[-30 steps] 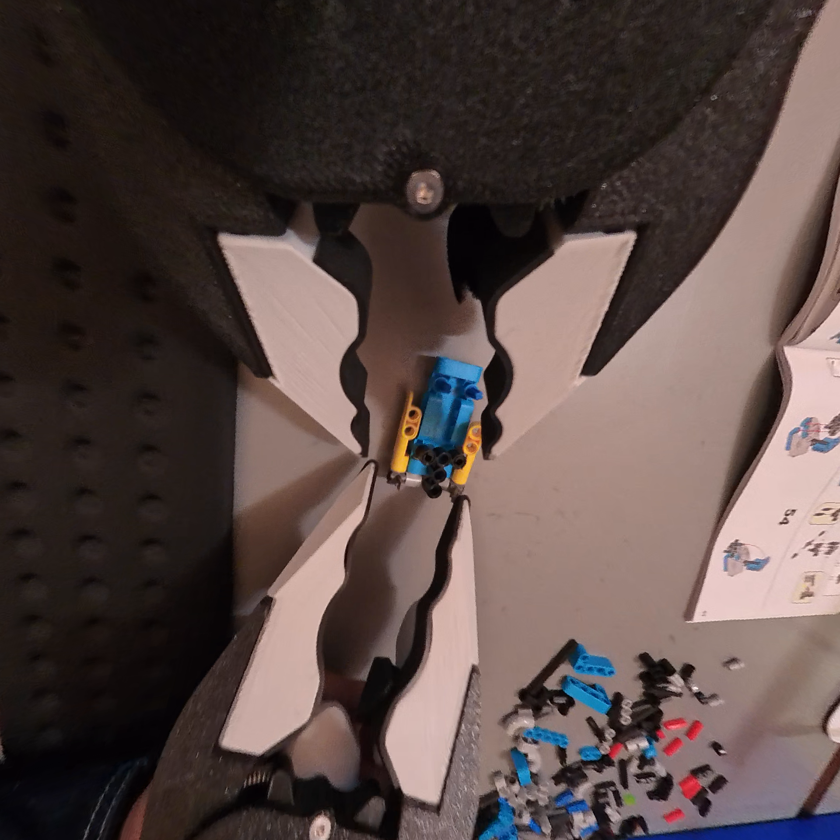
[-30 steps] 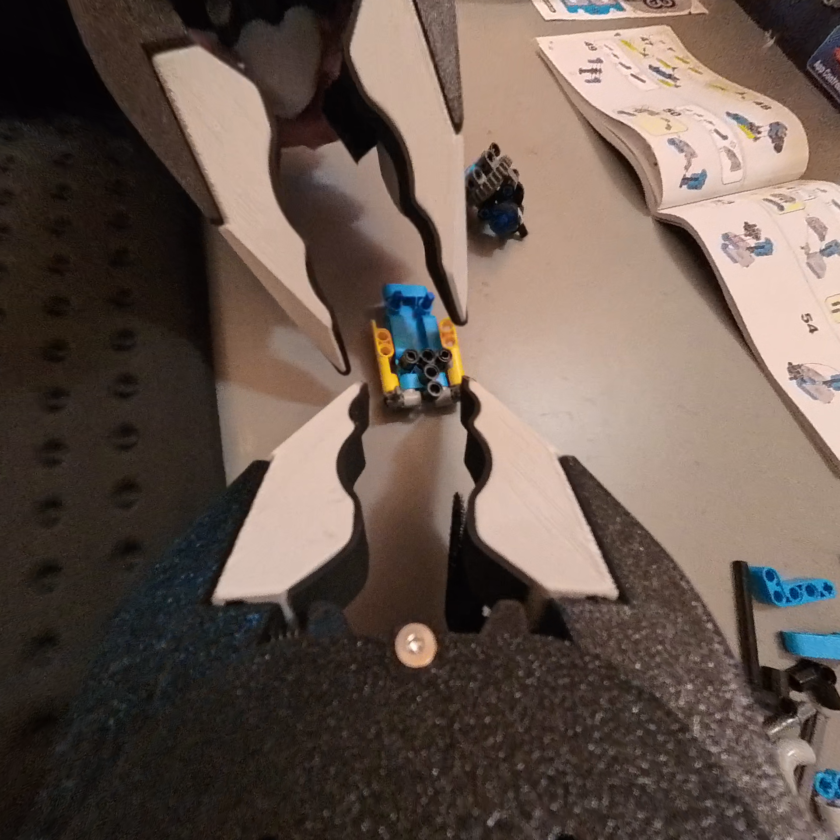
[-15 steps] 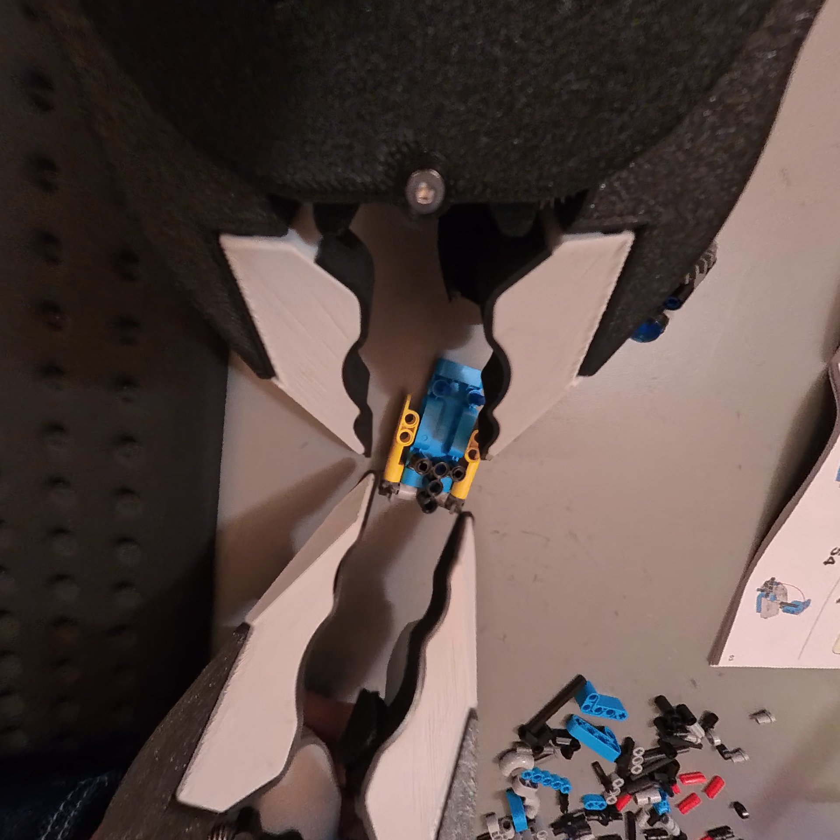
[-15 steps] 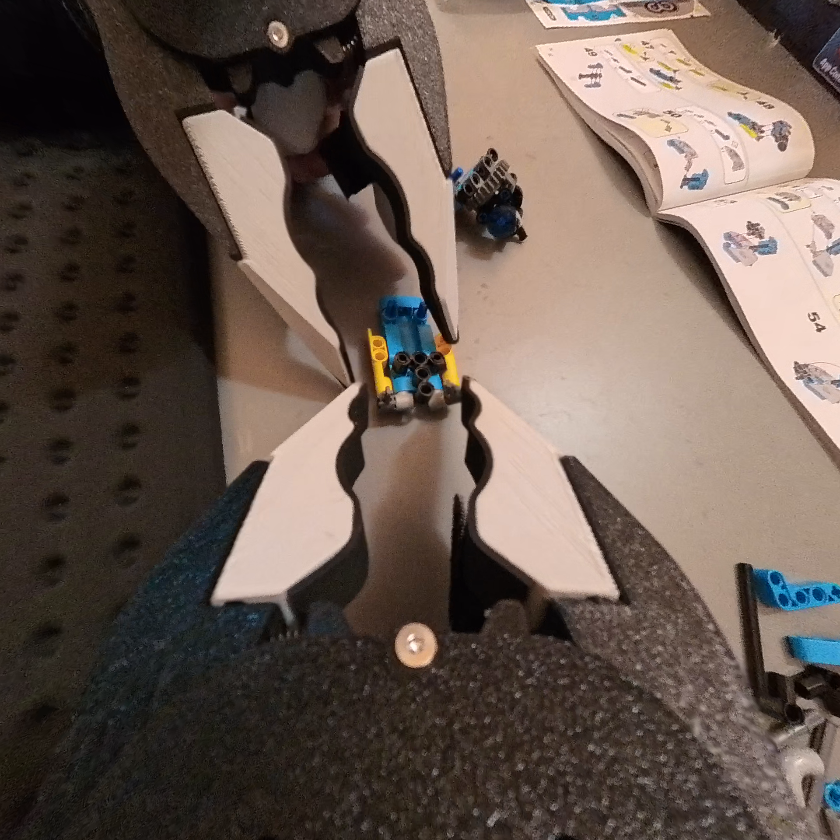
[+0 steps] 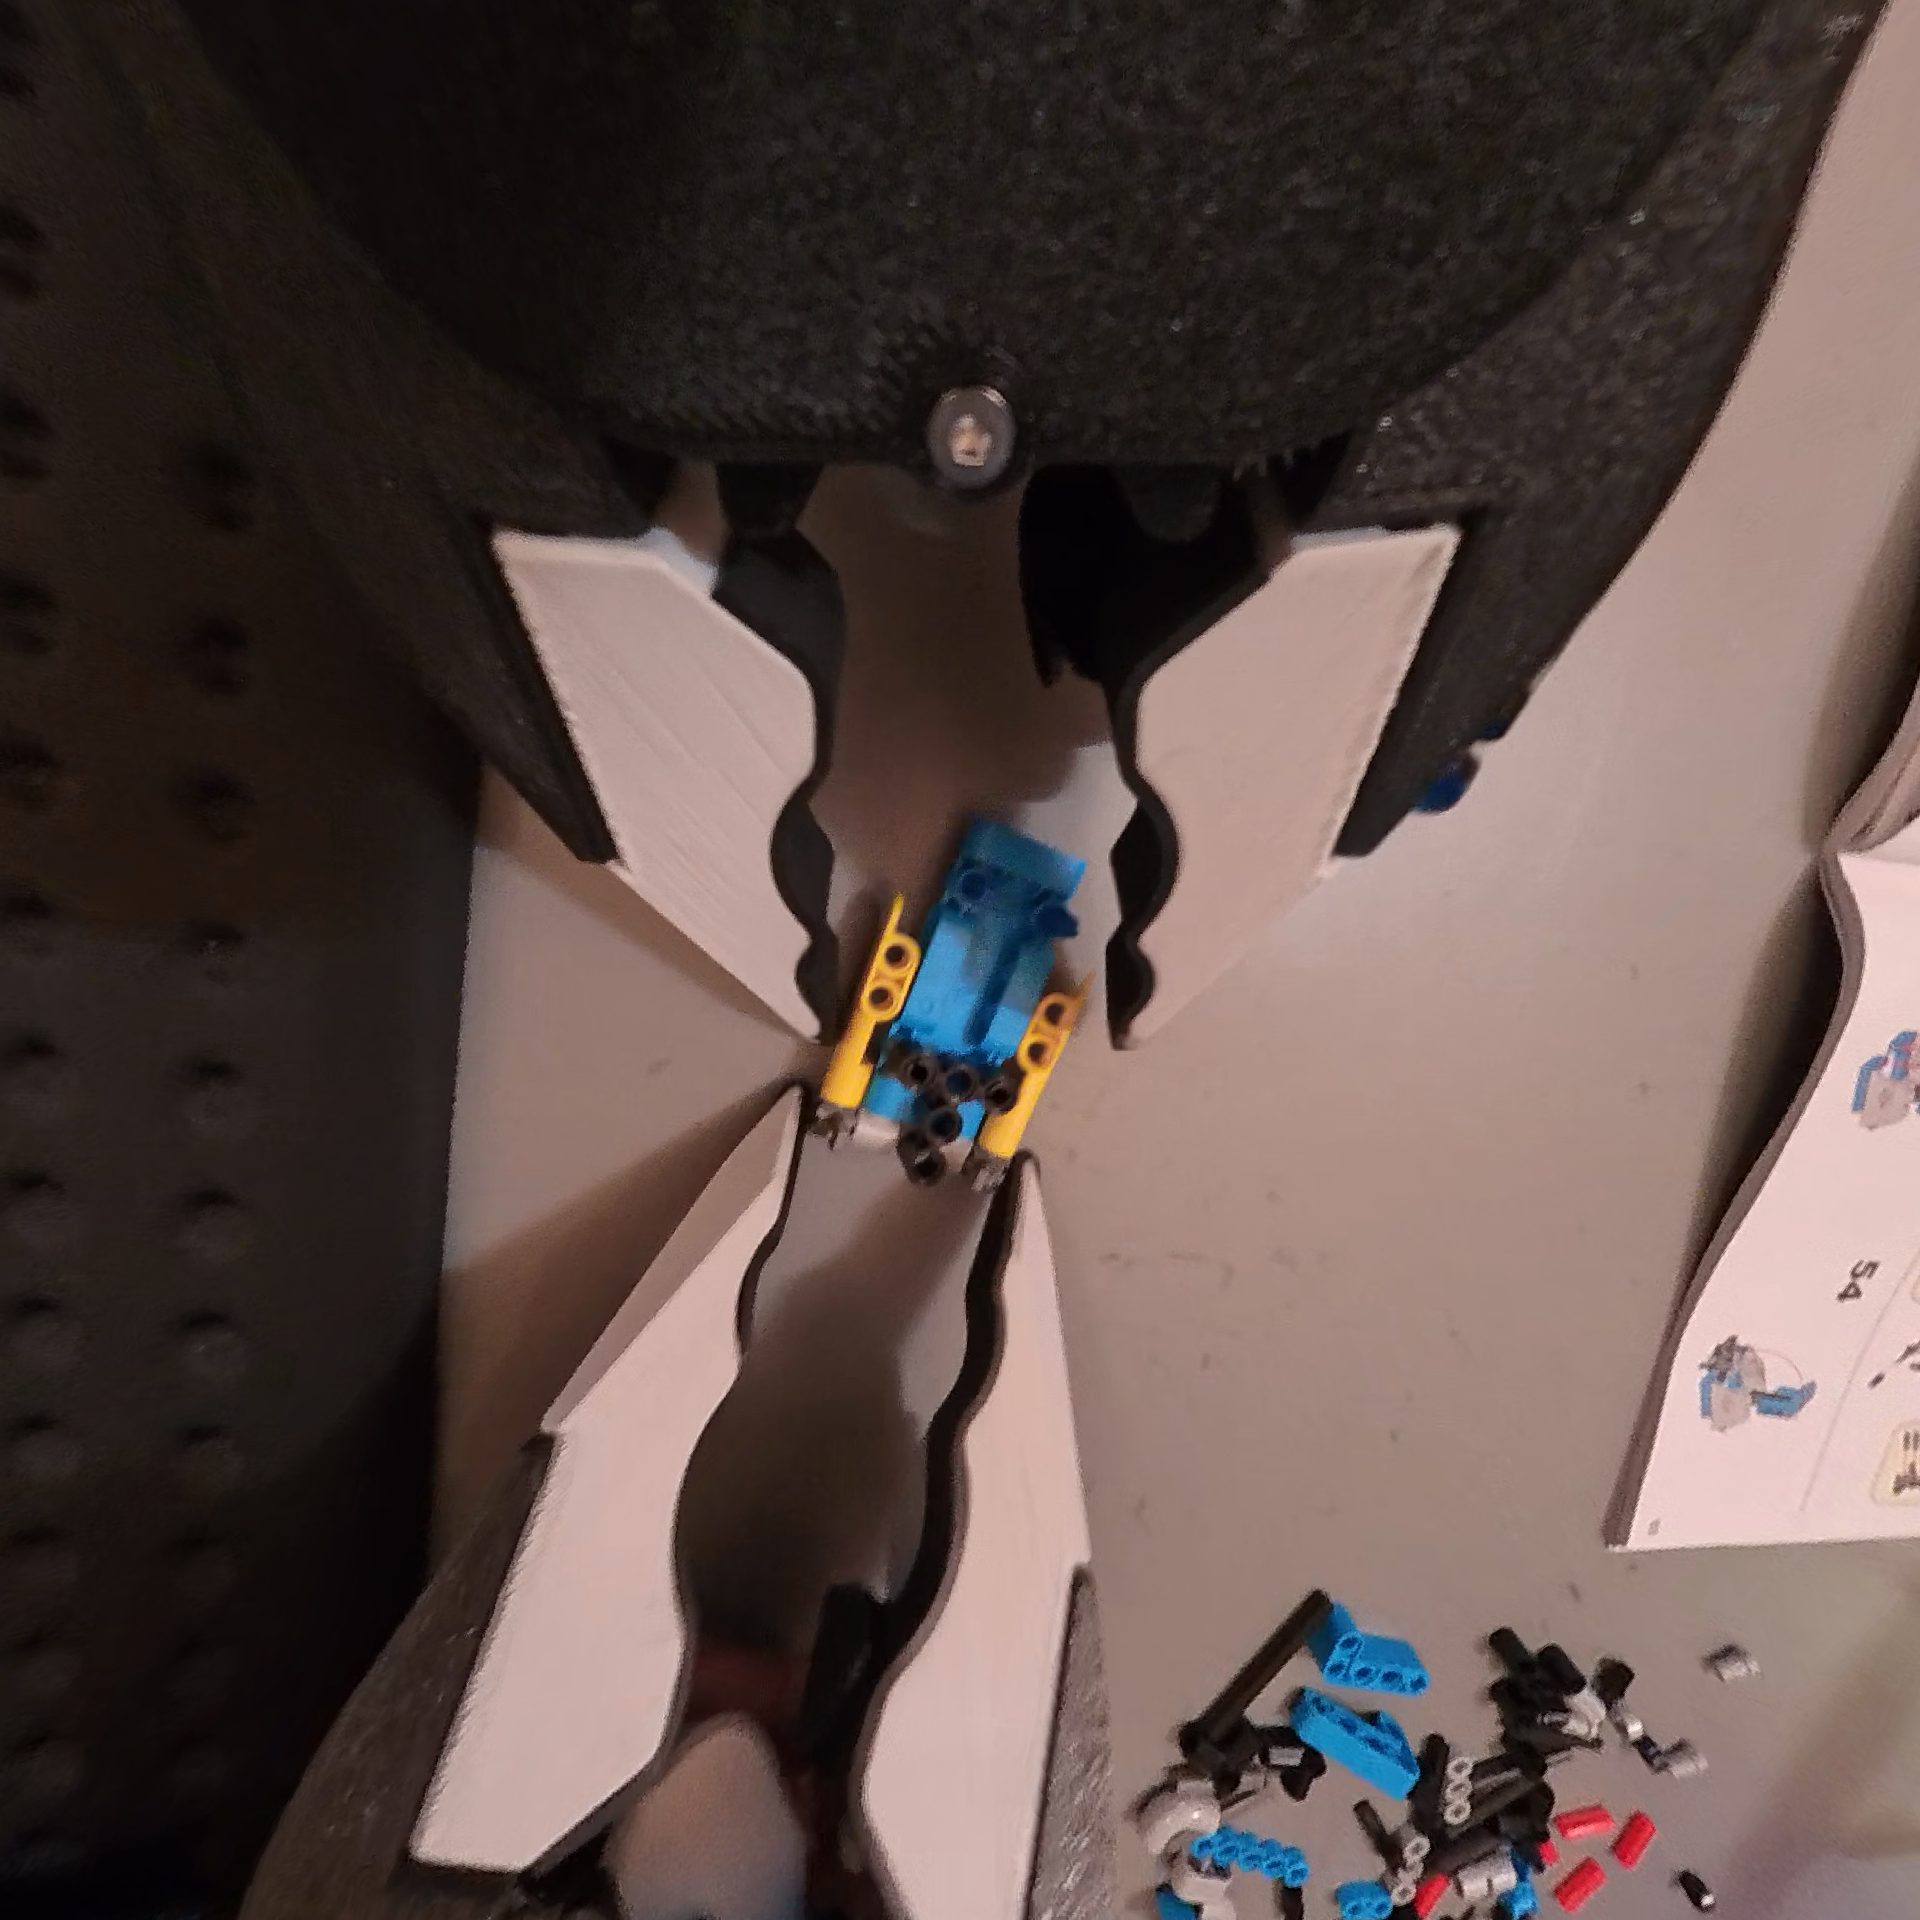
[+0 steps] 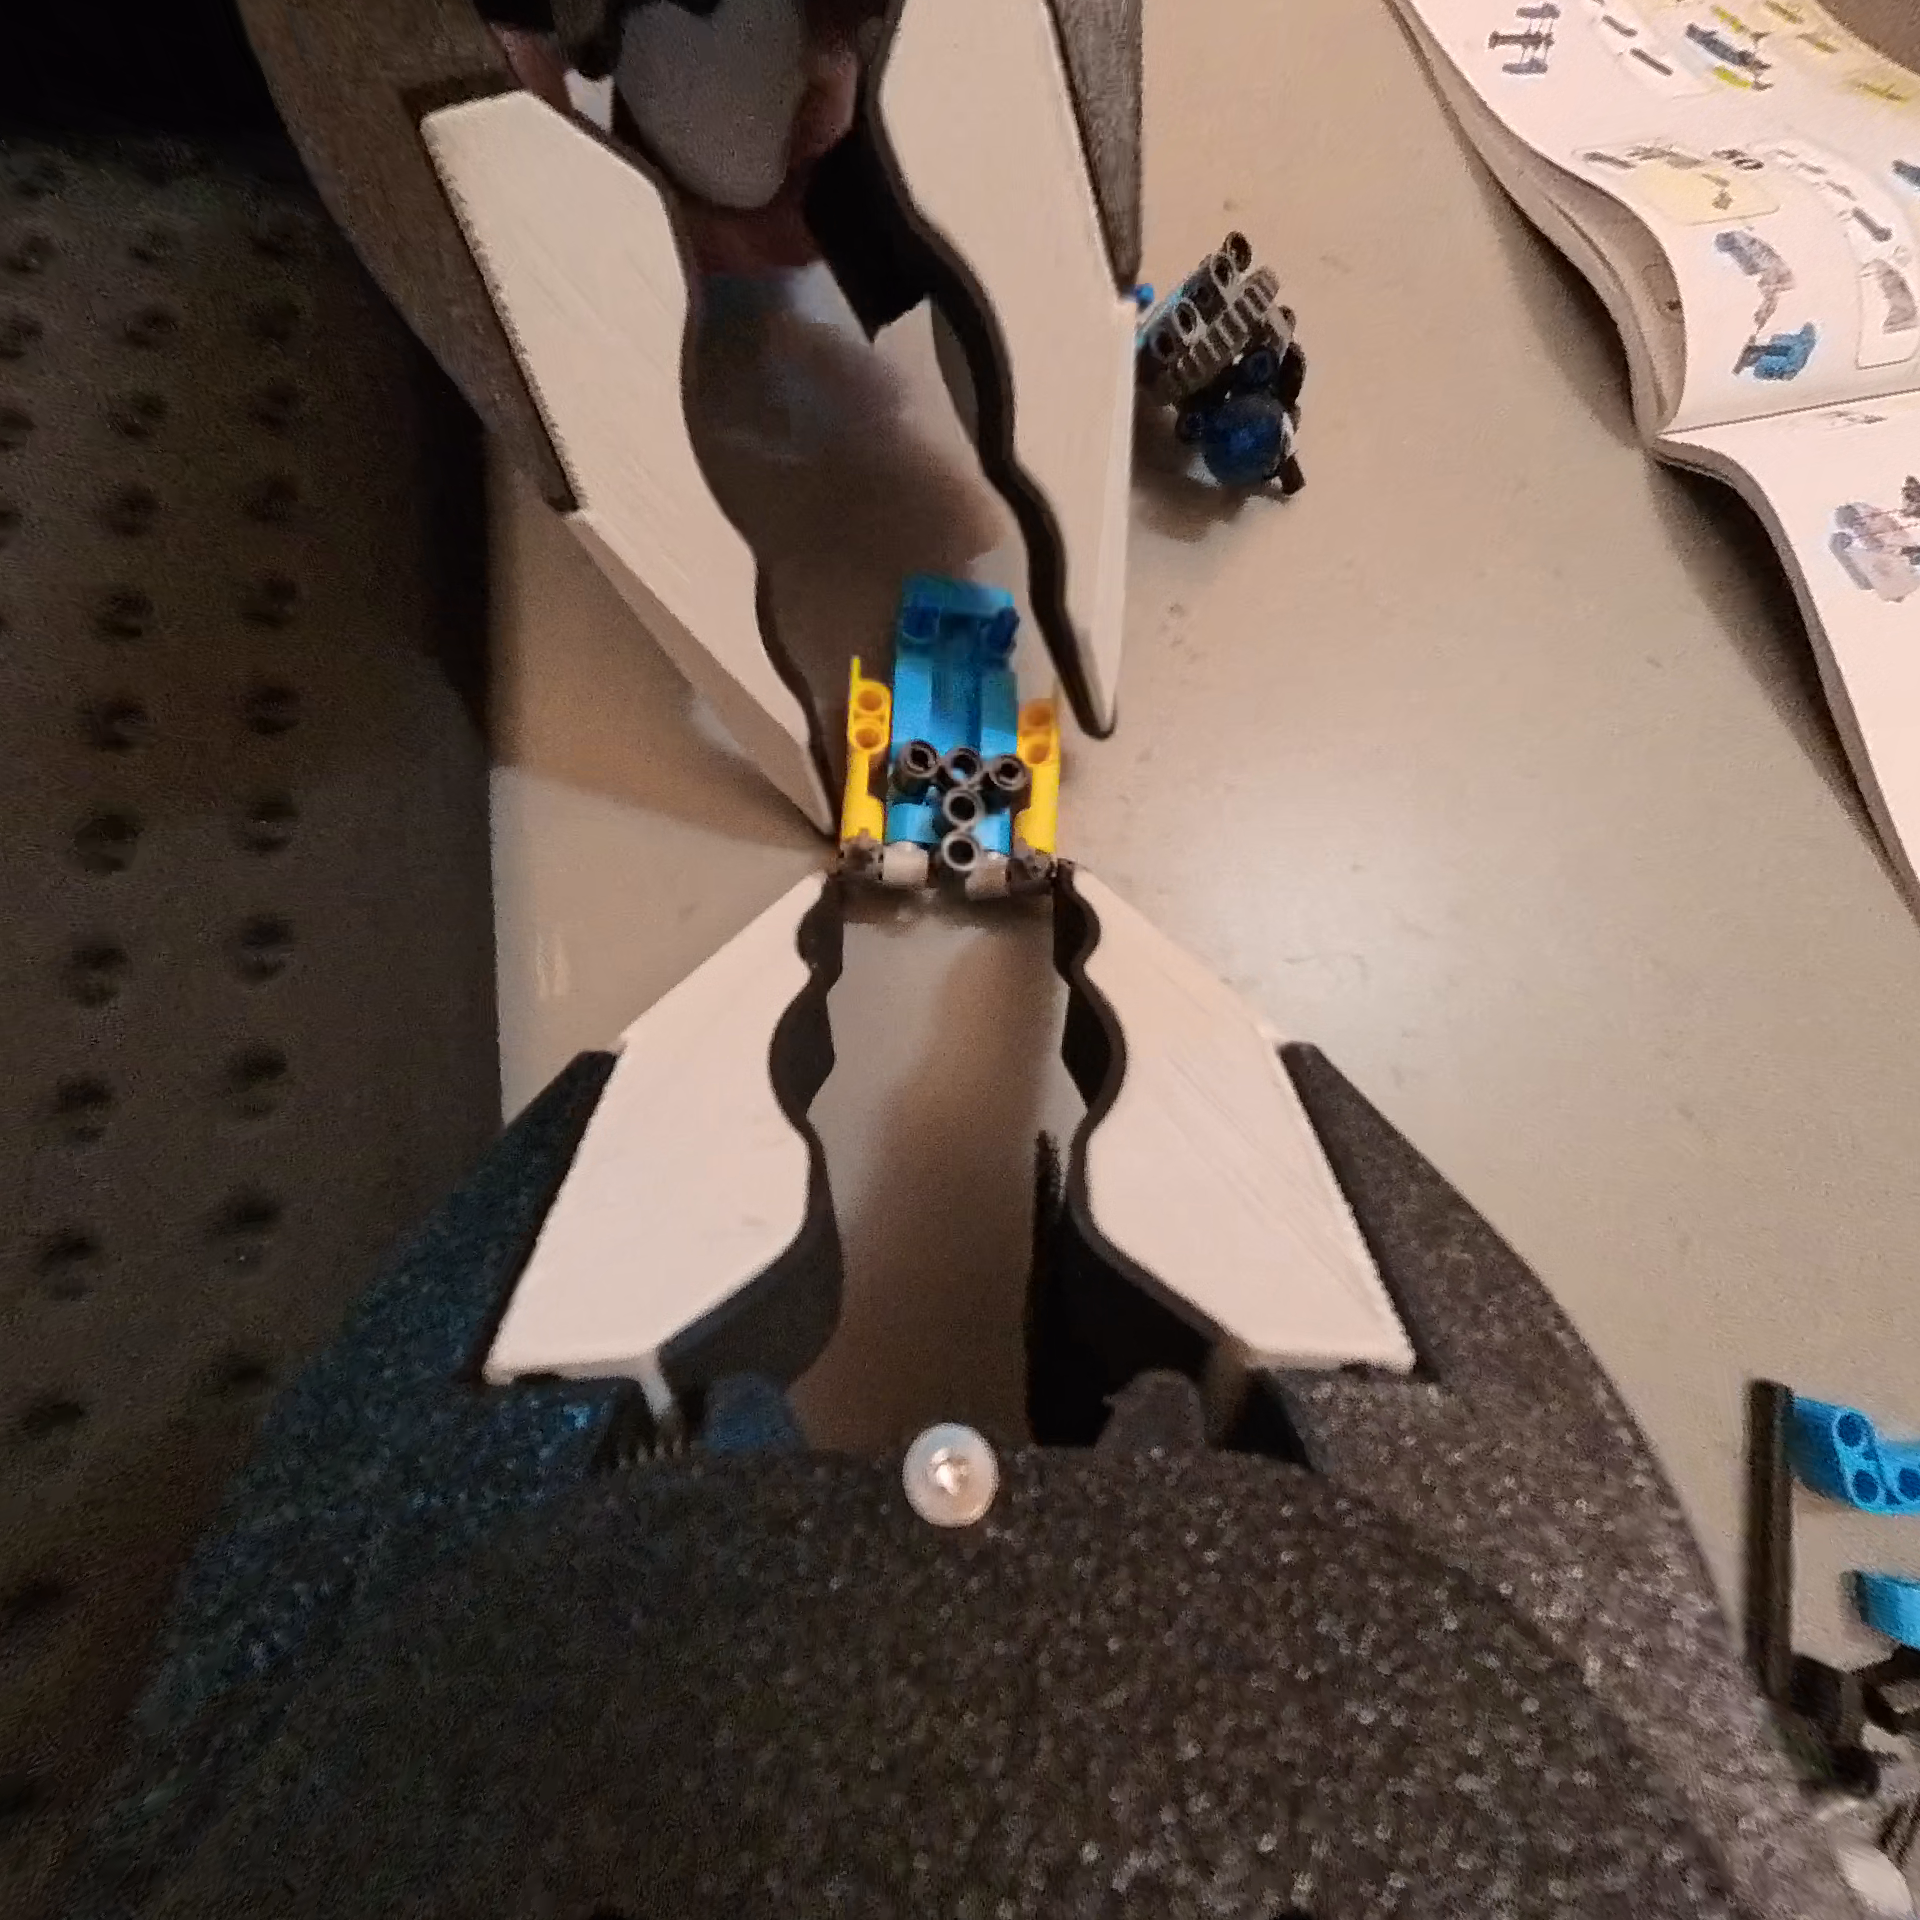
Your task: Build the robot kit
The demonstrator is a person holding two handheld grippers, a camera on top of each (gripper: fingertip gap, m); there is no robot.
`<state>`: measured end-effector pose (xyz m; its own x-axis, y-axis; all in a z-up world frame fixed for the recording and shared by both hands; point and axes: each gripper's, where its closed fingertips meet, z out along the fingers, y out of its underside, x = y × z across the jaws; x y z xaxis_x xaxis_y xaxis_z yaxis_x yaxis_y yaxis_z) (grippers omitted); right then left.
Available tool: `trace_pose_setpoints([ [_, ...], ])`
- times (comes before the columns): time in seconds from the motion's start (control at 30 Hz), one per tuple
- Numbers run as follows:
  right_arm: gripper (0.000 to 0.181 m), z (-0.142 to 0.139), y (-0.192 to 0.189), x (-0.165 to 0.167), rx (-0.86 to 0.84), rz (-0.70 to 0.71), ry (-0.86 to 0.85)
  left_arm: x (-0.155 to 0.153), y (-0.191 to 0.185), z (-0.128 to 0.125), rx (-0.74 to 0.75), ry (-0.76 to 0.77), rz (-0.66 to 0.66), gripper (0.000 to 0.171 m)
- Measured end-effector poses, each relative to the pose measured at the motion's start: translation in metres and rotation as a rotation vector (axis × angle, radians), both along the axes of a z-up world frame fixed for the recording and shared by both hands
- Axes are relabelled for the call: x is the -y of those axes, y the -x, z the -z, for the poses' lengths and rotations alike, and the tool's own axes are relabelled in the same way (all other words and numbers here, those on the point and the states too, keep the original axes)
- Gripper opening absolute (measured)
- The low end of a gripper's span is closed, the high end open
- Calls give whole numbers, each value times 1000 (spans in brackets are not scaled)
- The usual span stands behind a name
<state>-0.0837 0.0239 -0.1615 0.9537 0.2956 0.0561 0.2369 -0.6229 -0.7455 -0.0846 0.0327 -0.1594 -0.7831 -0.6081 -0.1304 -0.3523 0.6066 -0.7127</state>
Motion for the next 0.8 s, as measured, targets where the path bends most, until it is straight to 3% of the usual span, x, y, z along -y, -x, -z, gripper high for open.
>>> trace_pose_setpoints([
  [0.27, 40, -1, 3, -3, -113, 50, 36, 1, 1, -1, 27, 5, -12, 47],
  [0.47, 40, -9, 3, 2, -305, 113, 35, 3, 5, -8, 307, -213, 12, 45],
  [0.63, 40, -18, 5, 2, -374, 113, 0, 7, 2, -14, 463, -362, 41, 28],
  [0.7, 45, -29, 8, 4, -376, 71, -54, 10, 4, -26, 485, -282, 27, 26],
  [0.8, 40, -66, 14, 8, -400, -5, -228, 19, 13, -60, 448, 30, 12, 19],
])
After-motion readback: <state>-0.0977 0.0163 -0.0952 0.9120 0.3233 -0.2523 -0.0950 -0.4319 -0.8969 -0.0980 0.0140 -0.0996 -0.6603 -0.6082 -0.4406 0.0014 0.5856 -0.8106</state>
